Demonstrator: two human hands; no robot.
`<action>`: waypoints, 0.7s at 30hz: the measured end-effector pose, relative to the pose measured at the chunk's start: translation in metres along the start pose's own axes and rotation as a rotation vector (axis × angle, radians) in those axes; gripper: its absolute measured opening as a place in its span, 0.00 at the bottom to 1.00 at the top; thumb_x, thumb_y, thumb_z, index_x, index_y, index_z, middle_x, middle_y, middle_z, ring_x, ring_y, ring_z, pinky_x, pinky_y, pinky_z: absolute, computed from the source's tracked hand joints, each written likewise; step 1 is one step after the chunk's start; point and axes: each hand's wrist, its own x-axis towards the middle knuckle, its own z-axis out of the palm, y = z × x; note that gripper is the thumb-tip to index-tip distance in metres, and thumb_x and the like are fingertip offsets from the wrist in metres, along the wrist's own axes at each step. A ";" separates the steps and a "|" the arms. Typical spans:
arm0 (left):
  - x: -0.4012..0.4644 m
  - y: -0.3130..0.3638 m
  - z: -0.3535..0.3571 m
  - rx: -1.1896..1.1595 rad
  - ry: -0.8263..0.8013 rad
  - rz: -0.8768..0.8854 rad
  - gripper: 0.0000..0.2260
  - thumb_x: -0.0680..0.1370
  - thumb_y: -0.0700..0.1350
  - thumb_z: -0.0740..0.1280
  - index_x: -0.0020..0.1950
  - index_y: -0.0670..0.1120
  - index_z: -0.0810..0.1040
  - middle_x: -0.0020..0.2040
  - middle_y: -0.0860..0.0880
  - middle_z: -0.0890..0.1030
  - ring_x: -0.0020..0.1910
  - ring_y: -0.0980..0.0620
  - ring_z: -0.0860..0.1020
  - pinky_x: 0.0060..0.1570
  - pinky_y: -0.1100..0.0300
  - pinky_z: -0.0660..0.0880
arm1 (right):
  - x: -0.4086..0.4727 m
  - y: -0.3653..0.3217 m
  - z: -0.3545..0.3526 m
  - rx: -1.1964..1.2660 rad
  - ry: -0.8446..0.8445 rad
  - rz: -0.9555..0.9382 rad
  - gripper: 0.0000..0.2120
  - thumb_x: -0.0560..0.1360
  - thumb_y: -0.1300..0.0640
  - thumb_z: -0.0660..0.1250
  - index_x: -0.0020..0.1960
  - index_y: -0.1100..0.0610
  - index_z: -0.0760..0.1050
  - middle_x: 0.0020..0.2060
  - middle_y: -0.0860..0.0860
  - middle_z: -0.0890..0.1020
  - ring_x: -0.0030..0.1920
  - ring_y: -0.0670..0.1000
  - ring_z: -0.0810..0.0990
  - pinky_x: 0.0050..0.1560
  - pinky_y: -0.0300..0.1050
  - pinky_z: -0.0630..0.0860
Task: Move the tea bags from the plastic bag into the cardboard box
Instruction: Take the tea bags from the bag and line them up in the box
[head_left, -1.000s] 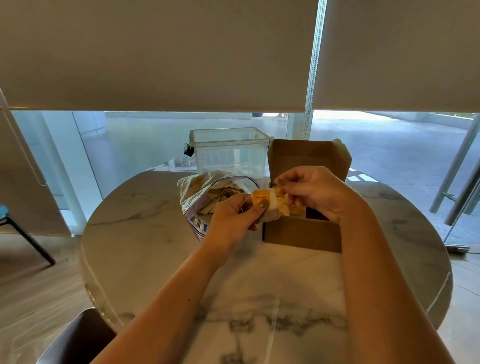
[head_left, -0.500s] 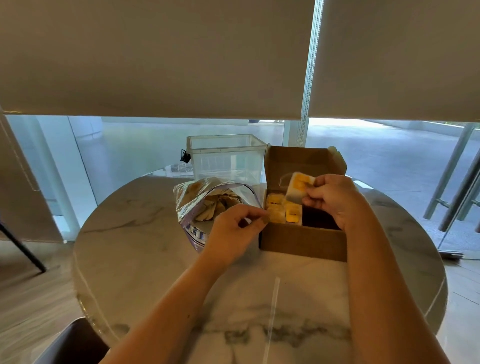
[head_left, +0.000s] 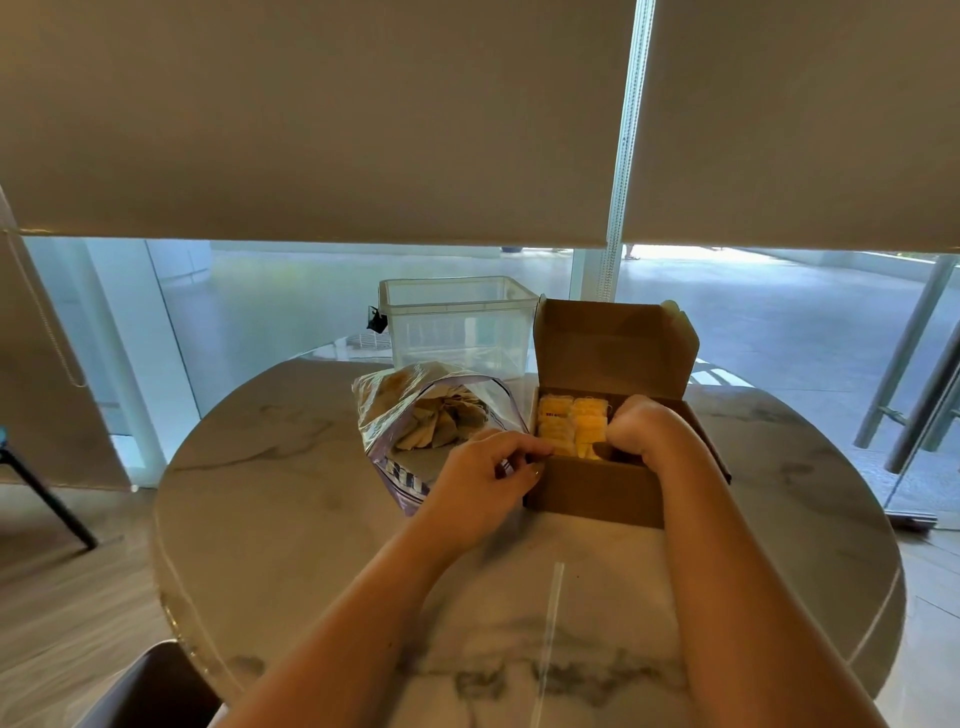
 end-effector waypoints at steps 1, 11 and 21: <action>0.000 0.000 0.000 0.000 -0.002 0.000 0.11 0.78 0.42 0.65 0.56 0.55 0.78 0.45 0.57 0.74 0.43 0.60 0.73 0.45 0.71 0.70 | 0.000 -0.001 0.001 0.007 0.010 0.005 0.10 0.75 0.64 0.65 0.56 0.63 0.73 0.42 0.57 0.74 0.39 0.52 0.74 0.39 0.44 0.71; -0.002 0.002 -0.003 0.081 0.042 0.122 0.11 0.77 0.41 0.66 0.57 0.53 0.78 0.45 0.58 0.74 0.43 0.66 0.72 0.43 0.75 0.69 | 0.000 0.001 0.000 -0.023 0.063 -0.006 0.08 0.75 0.62 0.67 0.53 0.61 0.72 0.36 0.55 0.71 0.32 0.49 0.70 0.28 0.39 0.66; -0.004 -0.023 -0.058 0.498 0.645 0.470 0.06 0.69 0.43 0.65 0.40 0.48 0.83 0.52 0.50 0.77 0.57 0.54 0.67 0.50 0.59 0.60 | -0.029 -0.006 -0.009 0.385 0.164 -0.497 0.08 0.73 0.64 0.69 0.43 0.52 0.74 0.40 0.52 0.80 0.35 0.49 0.80 0.34 0.39 0.79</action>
